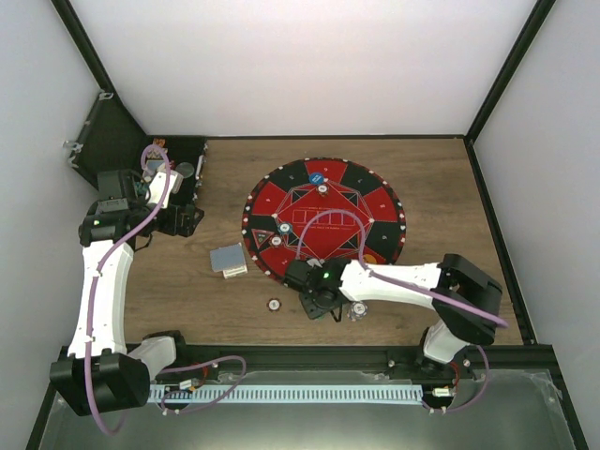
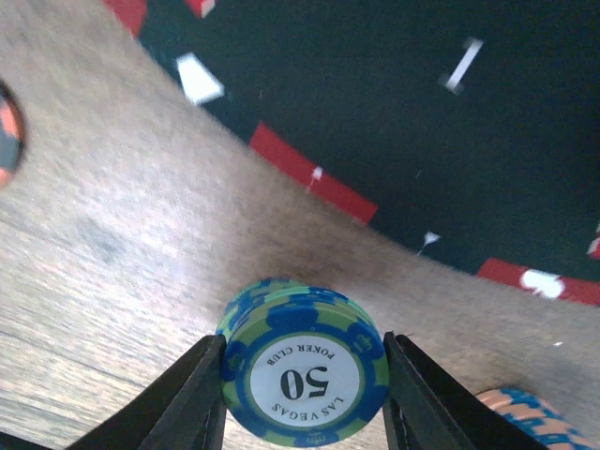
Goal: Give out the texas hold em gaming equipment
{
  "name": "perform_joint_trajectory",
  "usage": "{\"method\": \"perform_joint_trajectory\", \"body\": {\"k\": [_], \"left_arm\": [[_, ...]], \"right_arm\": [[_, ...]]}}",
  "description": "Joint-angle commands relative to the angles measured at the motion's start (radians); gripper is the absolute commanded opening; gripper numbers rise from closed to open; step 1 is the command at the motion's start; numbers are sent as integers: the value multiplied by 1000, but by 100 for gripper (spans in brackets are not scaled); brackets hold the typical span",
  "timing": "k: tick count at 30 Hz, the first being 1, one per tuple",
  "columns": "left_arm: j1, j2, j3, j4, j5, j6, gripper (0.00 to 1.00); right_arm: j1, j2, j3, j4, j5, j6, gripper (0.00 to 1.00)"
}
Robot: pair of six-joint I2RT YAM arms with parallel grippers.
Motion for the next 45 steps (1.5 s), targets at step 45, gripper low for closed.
{"method": "perform_joint_trajectory", "body": {"k": [45], "left_arm": [[6,40,35,15,12,-4,100]], "right_arm": [[-796,788,1037,34,-21,-380,36]]}}
